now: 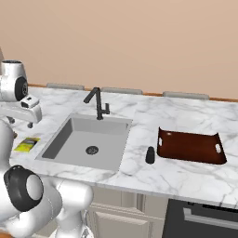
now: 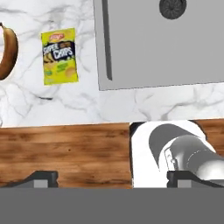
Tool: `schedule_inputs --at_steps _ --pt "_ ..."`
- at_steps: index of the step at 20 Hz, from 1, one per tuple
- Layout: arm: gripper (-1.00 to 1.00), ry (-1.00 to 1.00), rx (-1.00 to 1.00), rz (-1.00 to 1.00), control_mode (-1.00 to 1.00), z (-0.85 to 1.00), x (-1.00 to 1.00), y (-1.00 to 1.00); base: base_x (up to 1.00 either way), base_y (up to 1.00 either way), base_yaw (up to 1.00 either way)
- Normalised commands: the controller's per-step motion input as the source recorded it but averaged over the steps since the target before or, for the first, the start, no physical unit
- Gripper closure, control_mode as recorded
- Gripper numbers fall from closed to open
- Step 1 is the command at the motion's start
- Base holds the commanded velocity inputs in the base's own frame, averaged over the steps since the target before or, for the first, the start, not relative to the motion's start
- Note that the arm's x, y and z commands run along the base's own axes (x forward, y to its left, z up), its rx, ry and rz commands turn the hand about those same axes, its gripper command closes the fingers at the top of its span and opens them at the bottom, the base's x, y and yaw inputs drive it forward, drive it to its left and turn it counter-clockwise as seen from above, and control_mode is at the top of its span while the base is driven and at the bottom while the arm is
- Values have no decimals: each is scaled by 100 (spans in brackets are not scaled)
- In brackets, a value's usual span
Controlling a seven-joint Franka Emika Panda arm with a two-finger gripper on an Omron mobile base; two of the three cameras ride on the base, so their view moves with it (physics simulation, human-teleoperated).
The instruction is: Pick up all produce items and place them in the sink. Turn on the sink faucet to wash them. Then turn the sink off and put them in the tray.
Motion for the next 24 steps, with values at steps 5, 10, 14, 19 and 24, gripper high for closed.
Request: schedule_inputs --at_steps 5,10,14,19,24 --pt "-100 20 0 -1 -100 -25 0 88 0 0 0" --pt "-100 18 0 0 -100 -35 0 86 0 0 0" --pt "-100 17 -1 -2 -100 -43 6 87 0 0 0" --pt "-100 2 -5 -1 -100 -53 38 49 0 0 0" --pt "-100 0 -11 -1 -100 -41 57 55 0 0 0"
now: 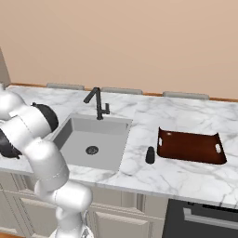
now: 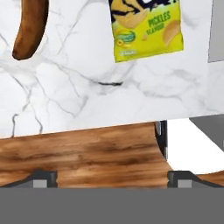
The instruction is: Pick up all produce items and place them in the sink. Turn on the sink faucet to wash them. Then turn the sink off and put them in the tray.
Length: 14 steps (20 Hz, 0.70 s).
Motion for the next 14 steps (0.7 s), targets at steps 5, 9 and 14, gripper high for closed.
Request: schedule_inputs --at_steps 5,9,14 --pt "-100 0 -3 0 -100 -36 60 33 0 0 0" --pt "-100 0 0 0 -100 -40 62 13 0 0 0" --pt "-100 -1 0 0 -100 -40 53 18 0 0 0"
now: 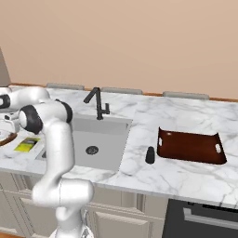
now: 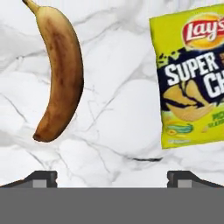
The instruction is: Pick up all produce items and place them in the sink. Turn on the sink faucet to wash them. Then turn the sink off and put them in the tray.
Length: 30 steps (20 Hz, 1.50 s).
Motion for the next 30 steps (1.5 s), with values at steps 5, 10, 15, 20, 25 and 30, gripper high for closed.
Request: schedule_inputs --at_steps 5,10,15,20,25,30 --pt "-100 0 0 0 -100 -40 28 12 0 0 0" --pt "-100 -3 0 0 -100 -49 23 0 0 0 0" --pt "-100 -3 0 0 -100 -45 36 12 0 0 0" --pt "-100 0 0 0 -100 -33 34 35 0 0 0" --pt "100 0 4 0 -100 -39 10 1 0 0 0" --pt "100 0 1 -1 -100 -26 0 -10 0 0 0"
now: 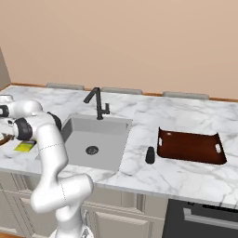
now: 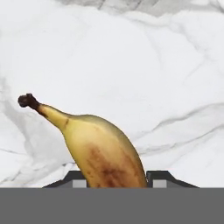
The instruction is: Pick up all produce items and place them in the sink. Turn on the sink faucet to wash them. Then turn the sink off and put them in the tray.
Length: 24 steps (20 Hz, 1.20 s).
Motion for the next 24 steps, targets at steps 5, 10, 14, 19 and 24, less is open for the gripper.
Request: schedule_inputs --at_steps 5,10,14,19,24 --pt "100 0 10 0 -100 9 -1 -54 0 0 0" --pt "100 0 17 0 -100 47 -2 -99 0 0 0" --pt "100 -6 5 0 -100 32 -17 -100 0 0 0" --pt "100 -10 0 0 -100 13 -46 -100 0 0 0" --pt "100 -2 0 0 -100 20 -14 -100 0 0 0"
